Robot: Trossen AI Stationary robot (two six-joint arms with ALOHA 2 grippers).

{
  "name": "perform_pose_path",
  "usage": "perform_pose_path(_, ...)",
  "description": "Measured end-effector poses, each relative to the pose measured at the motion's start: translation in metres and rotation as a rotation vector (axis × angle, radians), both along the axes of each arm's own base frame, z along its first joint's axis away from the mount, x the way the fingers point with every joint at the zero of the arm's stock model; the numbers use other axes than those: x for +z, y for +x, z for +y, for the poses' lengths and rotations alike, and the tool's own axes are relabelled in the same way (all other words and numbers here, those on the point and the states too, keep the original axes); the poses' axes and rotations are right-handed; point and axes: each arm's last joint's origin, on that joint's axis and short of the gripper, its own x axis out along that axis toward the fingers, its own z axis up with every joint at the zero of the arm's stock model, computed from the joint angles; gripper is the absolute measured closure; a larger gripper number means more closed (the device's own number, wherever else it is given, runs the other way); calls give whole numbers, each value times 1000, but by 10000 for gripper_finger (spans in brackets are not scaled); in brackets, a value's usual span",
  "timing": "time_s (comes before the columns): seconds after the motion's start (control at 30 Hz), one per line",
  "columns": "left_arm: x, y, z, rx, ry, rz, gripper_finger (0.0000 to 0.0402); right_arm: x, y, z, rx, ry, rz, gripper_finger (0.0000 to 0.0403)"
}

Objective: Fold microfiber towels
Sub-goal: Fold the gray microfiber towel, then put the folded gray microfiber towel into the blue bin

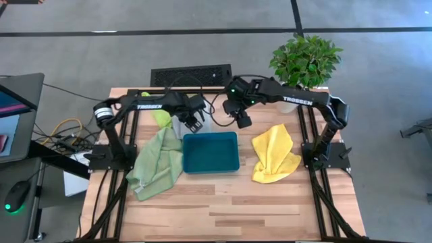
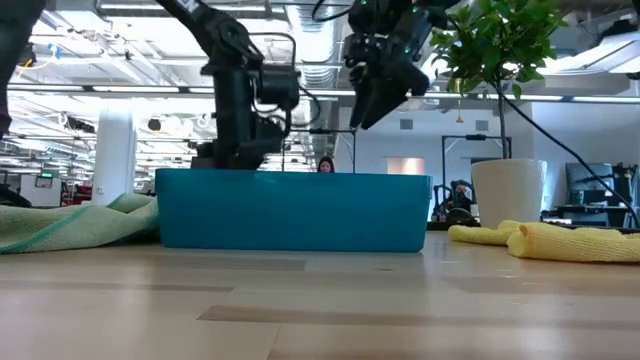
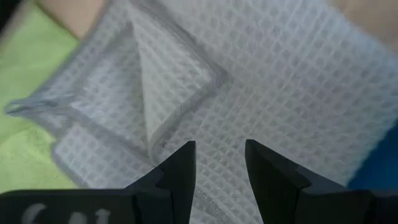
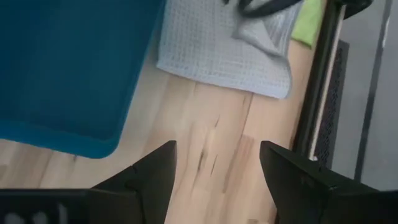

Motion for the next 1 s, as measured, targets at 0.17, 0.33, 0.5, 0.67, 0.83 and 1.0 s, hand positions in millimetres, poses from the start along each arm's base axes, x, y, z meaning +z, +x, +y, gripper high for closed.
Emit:
perform_pose_path(0.17,-17,5,2,-47,-22,40,270,9,-6,2,-4,-4,-16,148)
perform_pose_path(0.33,-27,6,8,-60,9,82,270,10,-6,2,-12,-3,-22,148)
perform_pose_path(0.5,-26,0,19,-11,121,147,270,10,-6,2,-36,13,-23,148)
perform_pose_path(0.67,-26,-9,34,32,172,186,270,10,-6,2,-47,18,-25,148)
perform_pose_path(0.83,-24,-19,49,103,257,245,270,10,-6,2,-48,19,-25,148)
perform_pose_path(1.0,-20,-24,49,106,232,251,270,10,-7,-1,-55,18,-25,148)
